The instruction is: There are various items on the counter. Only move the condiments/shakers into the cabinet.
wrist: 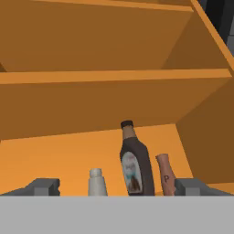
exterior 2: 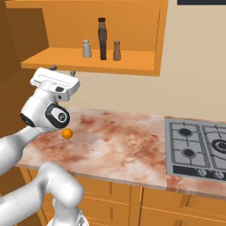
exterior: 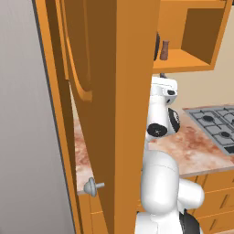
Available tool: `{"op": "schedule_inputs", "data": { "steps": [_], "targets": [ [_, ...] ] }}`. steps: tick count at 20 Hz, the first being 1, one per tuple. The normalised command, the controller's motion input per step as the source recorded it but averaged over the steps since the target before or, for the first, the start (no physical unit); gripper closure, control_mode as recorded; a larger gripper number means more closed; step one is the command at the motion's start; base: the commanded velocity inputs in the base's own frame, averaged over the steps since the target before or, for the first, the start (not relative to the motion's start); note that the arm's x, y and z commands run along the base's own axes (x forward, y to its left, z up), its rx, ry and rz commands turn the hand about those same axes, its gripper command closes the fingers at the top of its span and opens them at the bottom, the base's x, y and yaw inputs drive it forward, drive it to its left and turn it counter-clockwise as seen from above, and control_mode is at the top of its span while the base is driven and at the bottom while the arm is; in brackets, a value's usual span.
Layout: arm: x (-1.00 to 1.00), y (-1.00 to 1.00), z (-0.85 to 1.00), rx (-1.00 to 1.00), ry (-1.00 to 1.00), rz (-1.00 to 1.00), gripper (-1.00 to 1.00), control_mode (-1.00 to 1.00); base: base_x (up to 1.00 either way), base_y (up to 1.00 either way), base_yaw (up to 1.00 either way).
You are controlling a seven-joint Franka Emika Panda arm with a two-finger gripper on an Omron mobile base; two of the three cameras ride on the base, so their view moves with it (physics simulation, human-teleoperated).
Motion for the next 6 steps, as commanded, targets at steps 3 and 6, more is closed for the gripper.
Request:
{"op": "schedule_inputs", "data": {
  "steps": [3,6],
  "targets": [
    [-0.53,-0.03,-0.02,0.01,-0.04,0.04,-1.00,-1.00,0.00,0.00,0.00],
    [-0.90,-0.04,0.02,0.00,0.38,0.19,-1.00,-1.00,0.00,0.00,0.00]
  ]
}}
